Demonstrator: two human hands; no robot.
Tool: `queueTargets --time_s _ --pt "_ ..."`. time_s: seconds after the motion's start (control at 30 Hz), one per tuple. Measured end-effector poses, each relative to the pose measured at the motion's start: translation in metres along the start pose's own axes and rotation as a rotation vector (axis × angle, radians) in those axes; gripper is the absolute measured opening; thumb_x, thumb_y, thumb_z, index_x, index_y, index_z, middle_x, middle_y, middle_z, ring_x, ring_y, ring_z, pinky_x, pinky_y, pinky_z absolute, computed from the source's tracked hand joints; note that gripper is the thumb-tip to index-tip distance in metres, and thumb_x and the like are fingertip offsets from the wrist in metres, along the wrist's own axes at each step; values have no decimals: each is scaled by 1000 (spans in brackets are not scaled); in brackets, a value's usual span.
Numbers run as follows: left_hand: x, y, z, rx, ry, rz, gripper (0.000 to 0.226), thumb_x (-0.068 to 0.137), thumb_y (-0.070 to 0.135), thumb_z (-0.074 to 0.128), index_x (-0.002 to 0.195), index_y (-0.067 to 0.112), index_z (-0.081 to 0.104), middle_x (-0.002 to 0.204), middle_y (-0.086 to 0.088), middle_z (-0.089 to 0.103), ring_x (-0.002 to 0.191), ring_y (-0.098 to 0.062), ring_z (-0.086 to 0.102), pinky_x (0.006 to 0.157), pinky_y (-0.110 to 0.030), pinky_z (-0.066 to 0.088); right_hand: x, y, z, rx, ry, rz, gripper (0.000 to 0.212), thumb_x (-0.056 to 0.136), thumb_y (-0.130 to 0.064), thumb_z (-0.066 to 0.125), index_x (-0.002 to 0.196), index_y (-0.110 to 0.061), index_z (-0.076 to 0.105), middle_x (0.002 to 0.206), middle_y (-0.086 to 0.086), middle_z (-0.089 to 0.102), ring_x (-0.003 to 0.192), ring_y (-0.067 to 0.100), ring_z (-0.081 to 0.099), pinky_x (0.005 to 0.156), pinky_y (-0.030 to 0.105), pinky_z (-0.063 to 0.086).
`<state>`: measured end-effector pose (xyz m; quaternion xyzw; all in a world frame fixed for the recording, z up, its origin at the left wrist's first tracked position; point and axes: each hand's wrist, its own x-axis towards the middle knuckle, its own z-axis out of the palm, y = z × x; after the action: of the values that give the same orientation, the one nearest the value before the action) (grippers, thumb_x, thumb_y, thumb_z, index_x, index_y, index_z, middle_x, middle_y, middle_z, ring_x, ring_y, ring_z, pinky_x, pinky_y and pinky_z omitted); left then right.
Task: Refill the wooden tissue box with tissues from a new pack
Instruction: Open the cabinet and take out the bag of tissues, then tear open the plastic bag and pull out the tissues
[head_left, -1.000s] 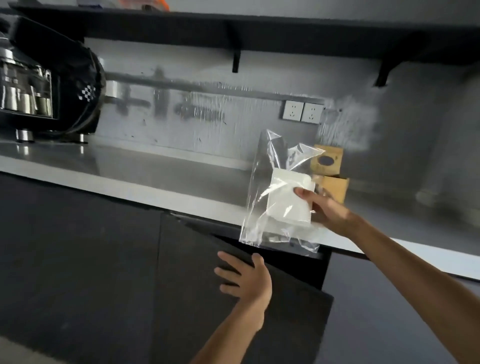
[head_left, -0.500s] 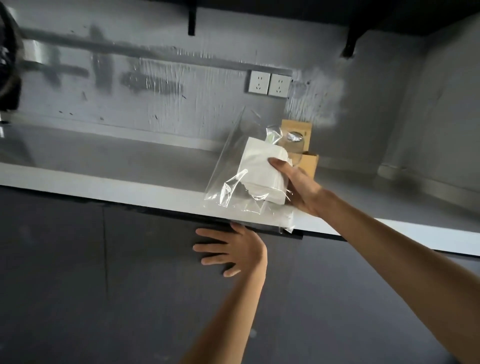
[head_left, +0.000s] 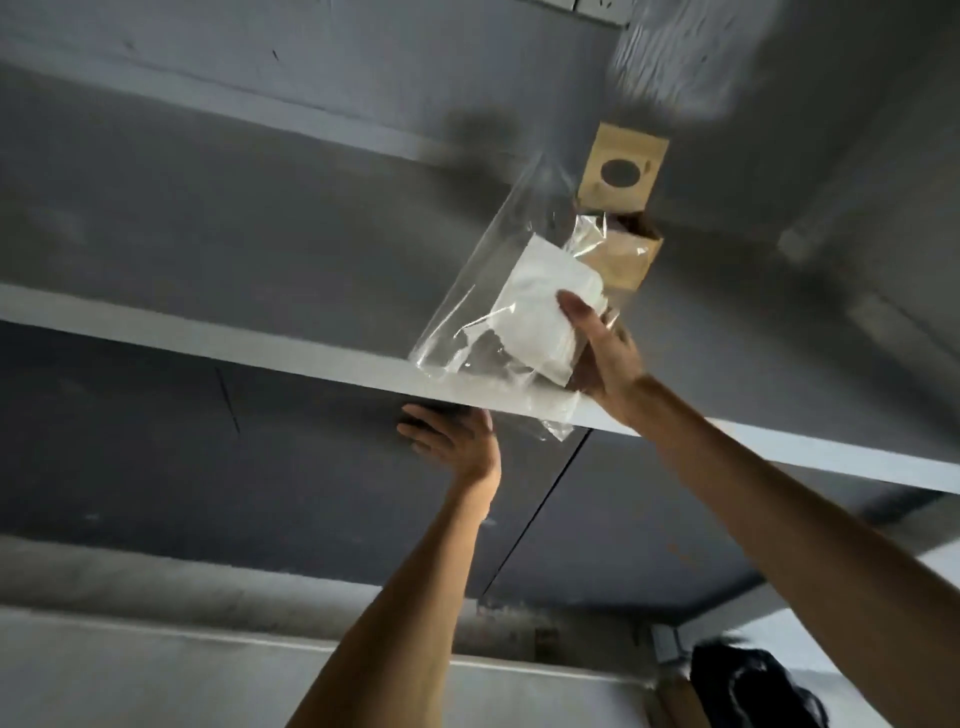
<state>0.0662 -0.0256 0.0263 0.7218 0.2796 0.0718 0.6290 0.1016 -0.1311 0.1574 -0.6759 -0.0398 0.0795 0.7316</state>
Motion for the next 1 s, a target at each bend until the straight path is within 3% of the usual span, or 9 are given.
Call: queueTargets --time_s 0.07,0.2,0.33,0.43,0.63,0.73,0.8,0.9,1.0 --pt "-15 -18 -33 30 -185 -119 83 96 24 49 150 17 -13 160 -12 -9 147 -30 4 119 -42 12 -10 -11 9 -86 57 38 36 80 -41 74 108 -21 63 97 10 72 87 33 71 62 49 59" --pt "-42 -23 -111 48 -371 -594 52 95 32 36 145 22 26 150 -10 37 121 -33 50 100 -45 43 -37 -42 26 -90 92 156 29 81 -37 74 96 -14 68 101 26 67 94 47 64 75 44 53" --pt "-57 56 -183 26 -187 -445 43 87 20 38 129 15 45 131 -20 53 111 -37 57 97 -47 46 -80 -83 33 -83 49 466 73 65 -55 80 113 -14 44 110 14 58 93 28 63 67 50 60" --pt "-93 173 -228 -202 -125 -285 17 100 20 44 115 16 52 119 -15 58 95 -25 59 79 -35 48 -128 -151 40 -244 -107 464 66 76 -46 77 121 -18 38 121 8 59 92 11 61 72 39 58" --pt "-170 334 -251 -211 -767 -64 78 69 72 62 135 36 41 128 -5 62 111 -25 64 95 -45 51 -177 -301 35 -211 -322 356 52 77 -43 77 104 -9 51 95 2 64 86 20 61 79 39 50" --pt "-187 384 -223 -120 -819 47 78 67 59 75 134 43 39 124 -5 62 102 -19 65 87 -38 53 -178 -354 21 -178 -232 286 57 79 -35 76 116 -19 36 105 -15 54 96 3 55 88 25 48" --pt "-190 405 -199 -145 -814 120 69 73 38 78 132 39 40 120 1 68 107 -14 66 89 -36 51 -176 -379 5 -207 -169 208 56 80 -27 77 120 -26 37 105 -19 54 87 -6 56 72 14 49" --pt "-183 426 -165 -325 -798 157 66 71 13 80 128 29 50 118 -5 69 106 -20 67 83 -32 52 -168 -411 -22 -308 -150 127 50 78 -38 78 114 -21 48 95 2 60 79 6 64 64 19 52" --pt "-176 440 -130 -534 -794 194 74 65 14 84 130 12 49 124 -18 62 115 -37 59 101 -54 45 -153 -440 -49 -321 -143 32 29 83 -26 75 90 -16 49 77 -2 52 63 -5 57 58 15 47"
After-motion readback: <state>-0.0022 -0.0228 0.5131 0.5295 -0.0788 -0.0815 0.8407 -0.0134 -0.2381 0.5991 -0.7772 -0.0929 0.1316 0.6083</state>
